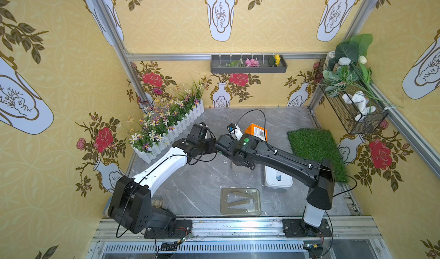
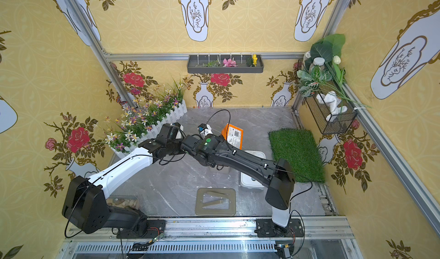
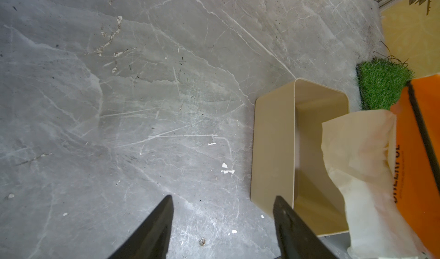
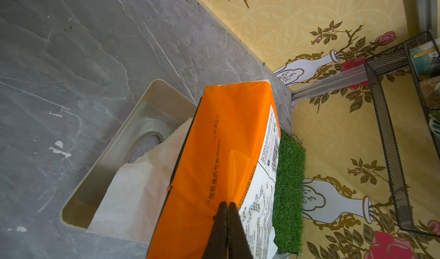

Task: Put the tissue paper into the tissue box
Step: Place the paper towel in the tissue box.

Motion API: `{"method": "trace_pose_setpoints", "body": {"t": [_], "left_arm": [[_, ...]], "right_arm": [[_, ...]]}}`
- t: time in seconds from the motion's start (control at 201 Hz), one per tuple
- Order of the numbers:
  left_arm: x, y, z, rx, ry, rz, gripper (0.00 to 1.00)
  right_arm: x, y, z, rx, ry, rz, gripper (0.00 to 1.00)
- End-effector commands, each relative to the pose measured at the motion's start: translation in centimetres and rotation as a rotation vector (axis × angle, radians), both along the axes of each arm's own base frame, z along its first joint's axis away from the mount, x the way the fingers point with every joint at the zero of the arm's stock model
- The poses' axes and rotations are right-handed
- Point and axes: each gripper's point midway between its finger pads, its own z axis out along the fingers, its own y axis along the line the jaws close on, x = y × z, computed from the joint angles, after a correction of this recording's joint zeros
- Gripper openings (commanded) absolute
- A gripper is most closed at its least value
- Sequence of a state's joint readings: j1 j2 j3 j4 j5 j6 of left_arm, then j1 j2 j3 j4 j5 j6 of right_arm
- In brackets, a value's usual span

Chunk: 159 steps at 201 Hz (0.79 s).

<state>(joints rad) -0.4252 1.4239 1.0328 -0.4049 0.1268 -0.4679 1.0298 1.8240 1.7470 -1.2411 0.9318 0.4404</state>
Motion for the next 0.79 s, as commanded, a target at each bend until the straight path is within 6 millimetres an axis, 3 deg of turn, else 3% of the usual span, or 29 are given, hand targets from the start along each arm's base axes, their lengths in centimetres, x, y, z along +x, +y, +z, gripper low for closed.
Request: {"method": "trace_pose_setpoints", "body": {"t": [0.0,0.249,0.528,0.577,0.787], "left_arm": [[-0.3,0.4,-0.5,0.017,0.009,-0.008,0.68],[-0.7,1.1,-1.2,0.028,0.022,0.001,0.68],[-1.6,1.9,-1.9,0.028,0.029,0.015,0.68],[-1.3,3.0,-2.1,0.028,0.035,0.047,0.69],[-1.4,3.4,-2.3,0.027,0.04,0.058,0.69]], "right_arm": [[0.4,-0.2,0.1,-0.067,-0.018,0.02,0.0],[2.1,2.7,-2.4,-0.116,0.022,0.088,0.0],[3.3,3.0,-6.1,-0.155,0.11,0.083,0.0],[3.5,3.1,-6.7,-0.161,0.124,0.087,0.0],[3.2,3.9,-9.3,-0.183,0.2,0.119,0.0]]}}
